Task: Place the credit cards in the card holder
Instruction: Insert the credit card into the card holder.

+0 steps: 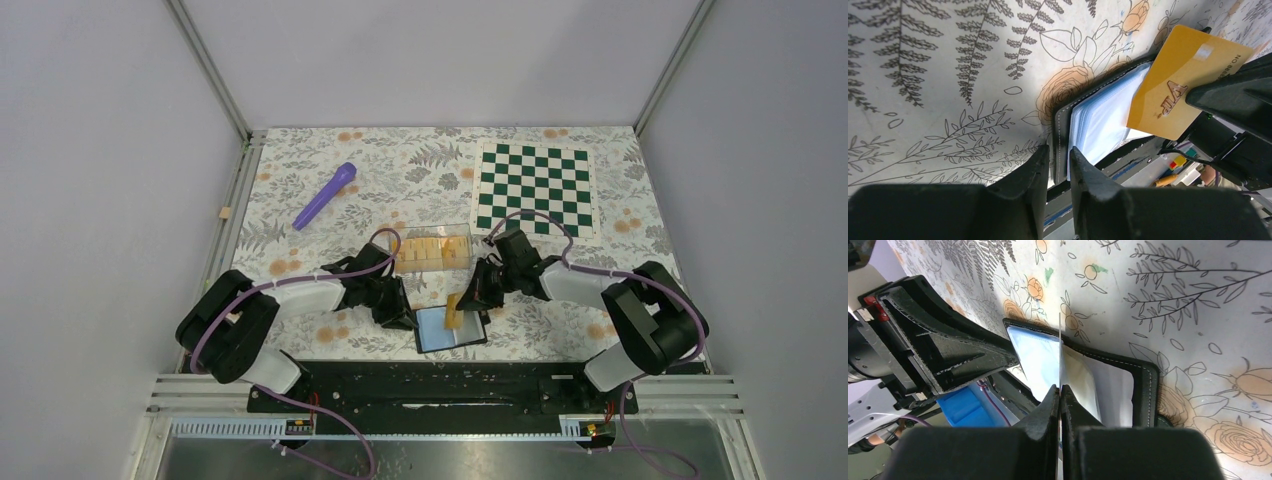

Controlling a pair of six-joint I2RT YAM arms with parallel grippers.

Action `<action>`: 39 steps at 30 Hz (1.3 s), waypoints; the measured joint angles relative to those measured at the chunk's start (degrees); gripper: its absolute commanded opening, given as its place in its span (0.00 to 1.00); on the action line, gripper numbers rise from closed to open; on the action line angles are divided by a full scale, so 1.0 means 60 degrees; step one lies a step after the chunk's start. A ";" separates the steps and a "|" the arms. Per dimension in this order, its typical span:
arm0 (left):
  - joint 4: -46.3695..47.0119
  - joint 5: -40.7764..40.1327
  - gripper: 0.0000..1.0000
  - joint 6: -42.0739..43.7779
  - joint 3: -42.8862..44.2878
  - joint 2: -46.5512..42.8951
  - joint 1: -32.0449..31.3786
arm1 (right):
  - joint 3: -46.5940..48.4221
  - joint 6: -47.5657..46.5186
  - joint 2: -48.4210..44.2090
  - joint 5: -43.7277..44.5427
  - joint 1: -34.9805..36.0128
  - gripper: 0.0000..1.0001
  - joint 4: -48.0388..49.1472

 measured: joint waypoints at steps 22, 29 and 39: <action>-0.0062 -0.0036 0.00 0.0127 0.0007 0.0142 0.0011 | -0.0146 0.0455 0.0084 0.0098 0.0652 0.00 0.0200; -0.0277 -0.0044 0.00 0.0277 0.0251 0.0317 0.0011 | -0.0142 0.0477 -0.0084 0.0076 0.0754 0.00 -0.0197; -0.0350 -0.0036 0.00 0.0397 0.0488 0.0550 0.0011 | -0.0142 0.0466 -0.0375 0.0040 0.0787 0.00 -0.0739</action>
